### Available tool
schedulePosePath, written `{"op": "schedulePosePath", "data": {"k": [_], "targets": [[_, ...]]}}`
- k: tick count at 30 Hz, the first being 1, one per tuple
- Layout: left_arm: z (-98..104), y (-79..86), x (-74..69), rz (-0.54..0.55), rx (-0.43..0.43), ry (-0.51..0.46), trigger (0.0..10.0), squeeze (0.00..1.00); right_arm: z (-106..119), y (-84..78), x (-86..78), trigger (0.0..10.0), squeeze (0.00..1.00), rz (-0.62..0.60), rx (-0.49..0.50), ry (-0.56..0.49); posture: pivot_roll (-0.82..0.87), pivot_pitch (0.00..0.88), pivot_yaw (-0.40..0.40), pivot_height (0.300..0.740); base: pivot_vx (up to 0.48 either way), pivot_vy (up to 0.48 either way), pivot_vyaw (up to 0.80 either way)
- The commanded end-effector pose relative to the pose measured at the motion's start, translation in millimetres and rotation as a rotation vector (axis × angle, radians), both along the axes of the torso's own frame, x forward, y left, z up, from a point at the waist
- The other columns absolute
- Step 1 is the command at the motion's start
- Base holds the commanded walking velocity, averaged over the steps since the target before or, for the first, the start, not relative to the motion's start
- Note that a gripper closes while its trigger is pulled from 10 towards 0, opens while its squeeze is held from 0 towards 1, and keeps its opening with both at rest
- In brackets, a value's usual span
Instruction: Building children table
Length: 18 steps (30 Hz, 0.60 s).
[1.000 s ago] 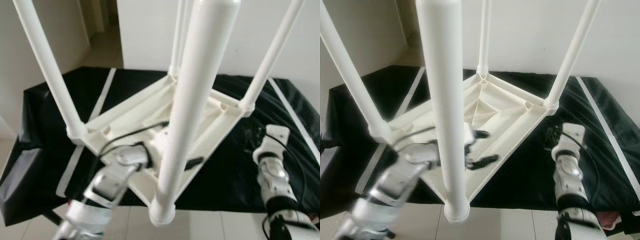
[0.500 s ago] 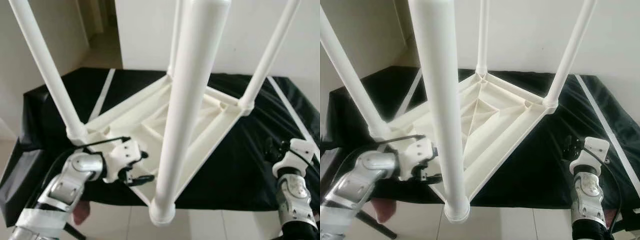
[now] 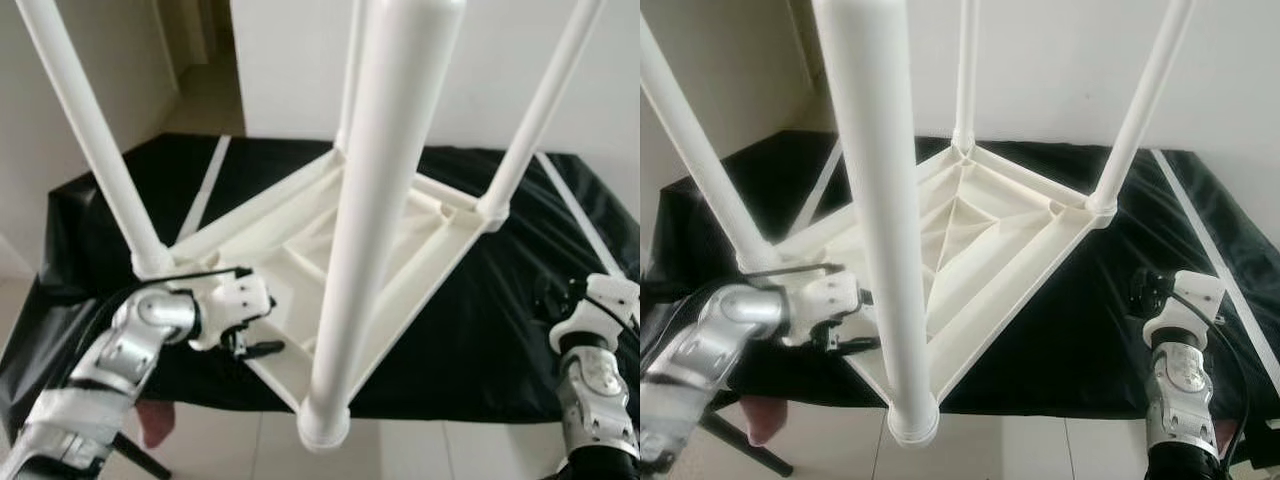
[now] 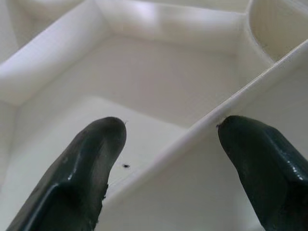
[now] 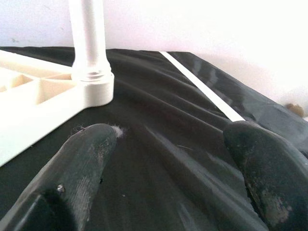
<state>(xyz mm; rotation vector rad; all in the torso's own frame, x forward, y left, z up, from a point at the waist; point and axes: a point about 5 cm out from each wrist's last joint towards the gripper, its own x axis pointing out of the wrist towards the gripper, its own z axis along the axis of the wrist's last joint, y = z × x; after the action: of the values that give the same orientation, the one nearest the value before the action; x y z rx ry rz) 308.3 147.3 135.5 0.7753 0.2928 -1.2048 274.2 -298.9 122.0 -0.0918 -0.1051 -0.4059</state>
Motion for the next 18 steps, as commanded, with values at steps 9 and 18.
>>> {"op": "schedulePosePath", "data": {"k": [9,18], "targets": [[-4.7,-7.1,15.8,0.099,0.036,-0.069,10.0,0.00,2.7,-1.2,0.5,10.0,0.00,-0.003,0.005,0.005,0.01,0.000,-0.013,0.740,0.000,0.000,0.00],[0.8,-30.4,52.2,0.372,-0.107,-0.048,10.0,0.00,4.5,-3.1,-5.2,10.0,0.00,-0.033,0.010,-0.005,-0.01,0.000,0.011,0.740,0.000,0.000,0.00]]}}
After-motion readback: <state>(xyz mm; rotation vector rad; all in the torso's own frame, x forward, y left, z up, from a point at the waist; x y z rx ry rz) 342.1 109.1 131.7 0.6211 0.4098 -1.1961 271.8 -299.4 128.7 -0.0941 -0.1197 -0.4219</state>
